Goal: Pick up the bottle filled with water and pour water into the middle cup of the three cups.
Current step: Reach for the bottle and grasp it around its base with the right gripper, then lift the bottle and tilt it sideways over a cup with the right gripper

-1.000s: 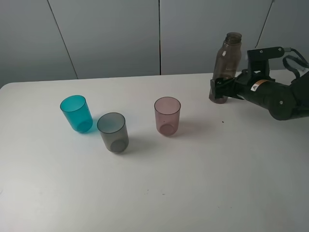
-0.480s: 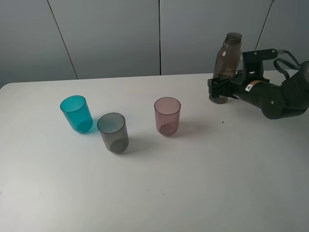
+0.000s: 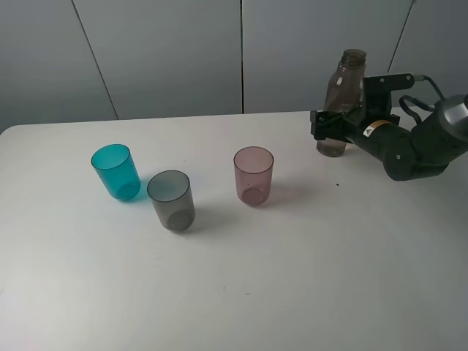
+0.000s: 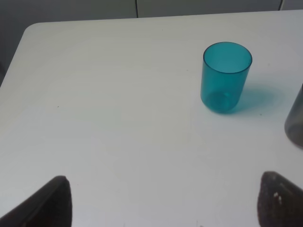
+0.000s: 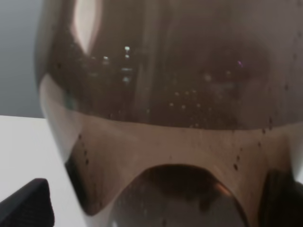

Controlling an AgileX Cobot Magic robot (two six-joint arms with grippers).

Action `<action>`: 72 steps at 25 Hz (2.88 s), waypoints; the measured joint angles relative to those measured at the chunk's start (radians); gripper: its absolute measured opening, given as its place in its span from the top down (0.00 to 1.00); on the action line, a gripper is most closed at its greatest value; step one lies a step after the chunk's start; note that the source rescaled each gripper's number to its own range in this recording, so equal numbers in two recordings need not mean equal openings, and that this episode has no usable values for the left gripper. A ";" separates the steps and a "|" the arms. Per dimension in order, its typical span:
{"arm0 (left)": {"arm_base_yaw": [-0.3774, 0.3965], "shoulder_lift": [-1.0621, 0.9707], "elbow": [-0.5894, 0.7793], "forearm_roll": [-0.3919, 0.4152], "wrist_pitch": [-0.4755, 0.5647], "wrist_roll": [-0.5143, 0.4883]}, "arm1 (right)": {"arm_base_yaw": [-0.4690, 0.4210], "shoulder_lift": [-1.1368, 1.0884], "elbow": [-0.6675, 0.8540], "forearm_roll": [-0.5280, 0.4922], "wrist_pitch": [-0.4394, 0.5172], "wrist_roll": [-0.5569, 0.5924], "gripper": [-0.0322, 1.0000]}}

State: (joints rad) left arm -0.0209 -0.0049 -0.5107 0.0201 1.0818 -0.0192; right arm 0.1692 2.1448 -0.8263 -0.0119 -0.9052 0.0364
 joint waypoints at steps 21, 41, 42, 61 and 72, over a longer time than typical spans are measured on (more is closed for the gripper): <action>0.000 0.000 0.000 0.000 0.000 0.000 | 0.000 0.053 -0.040 0.000 -0.101 0.007 0.00; 0.000 0.000 0.000 0.000 0.000 0.000 | 0.000 0.065 -0.047 0.039 -0.134 0.028 0.97; 0.000 0.000 0.000 0.000 0.000 0.000 | 0.000 0.065 -0.047 0.043 -0.134 0.035 0.97; 0.000 0.000 0.000 0.000 0.000 0.000 | 0.000 -0.056 -0.066 -0.190 -0.007 0.037 0.97; 0.000 0.000 0.000 0.000 0.000 0.000 | 0.019 -0.133 -0.157 -0.520 0.013 0.236 0.97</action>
State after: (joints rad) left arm -0.0209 -0.0049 -0.5107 0.0201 1.0818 -0.0192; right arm 0.1879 2.0120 -0.9832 -0.5320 -0.8922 0.2726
